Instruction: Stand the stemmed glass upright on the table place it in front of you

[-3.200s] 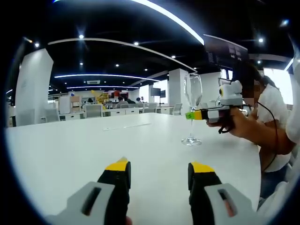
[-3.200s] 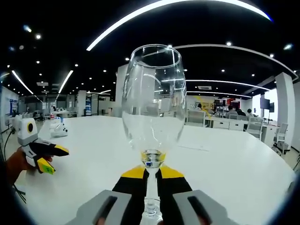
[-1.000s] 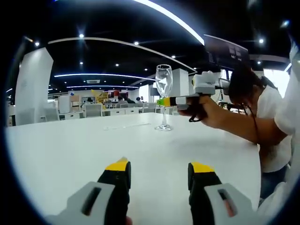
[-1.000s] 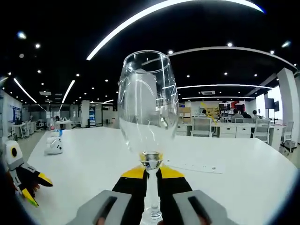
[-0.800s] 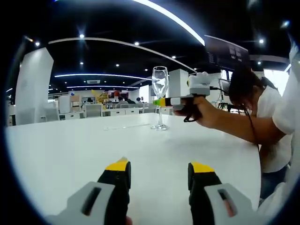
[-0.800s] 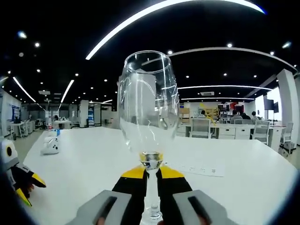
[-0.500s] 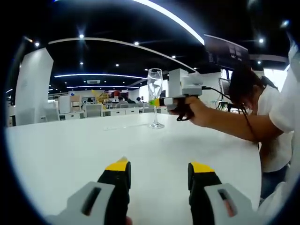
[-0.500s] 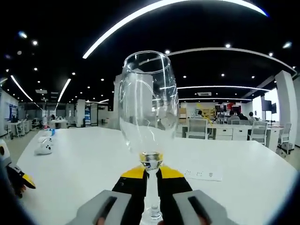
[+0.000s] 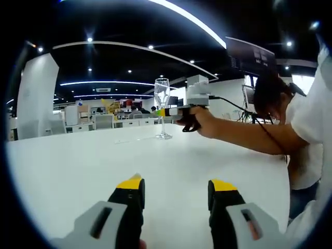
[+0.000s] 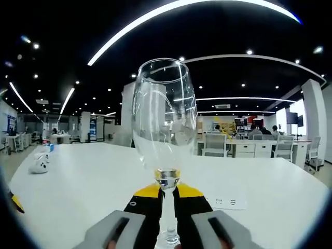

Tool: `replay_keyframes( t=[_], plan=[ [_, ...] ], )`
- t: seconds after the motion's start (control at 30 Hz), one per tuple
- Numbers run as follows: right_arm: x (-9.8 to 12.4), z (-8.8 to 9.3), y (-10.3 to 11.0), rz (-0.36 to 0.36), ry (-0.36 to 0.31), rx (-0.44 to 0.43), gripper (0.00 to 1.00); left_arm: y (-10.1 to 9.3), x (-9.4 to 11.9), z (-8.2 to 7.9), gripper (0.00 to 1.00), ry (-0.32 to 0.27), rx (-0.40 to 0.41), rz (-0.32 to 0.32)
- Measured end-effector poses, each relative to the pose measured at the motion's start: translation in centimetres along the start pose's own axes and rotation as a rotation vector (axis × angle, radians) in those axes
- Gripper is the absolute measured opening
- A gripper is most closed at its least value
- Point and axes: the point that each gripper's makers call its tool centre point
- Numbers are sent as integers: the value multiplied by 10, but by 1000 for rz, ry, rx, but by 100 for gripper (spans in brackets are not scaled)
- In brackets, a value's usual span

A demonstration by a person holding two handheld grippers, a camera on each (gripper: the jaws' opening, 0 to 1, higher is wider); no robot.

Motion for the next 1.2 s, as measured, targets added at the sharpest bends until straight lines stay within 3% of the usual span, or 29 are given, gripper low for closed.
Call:
replay_keyframes(
  t=[0.5, 1.2],
  plan=[
    [-38, 1, -12, 17, 7, 8, 13, 3, -1, 1, 49, 8, -6, -2],
    [-45, 18, -19, 26, 36, -18, 13, 8, -3, 0, 49, -1, -6, -6]
  ],
)
Point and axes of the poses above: the point that each gripper's makers call its tool centre point, and the gripper's own axes: x roughly backward along the fingers, y roughly to its left, z roughly out of its underside, and after that the axes turned 7 degrees about y, right-handed
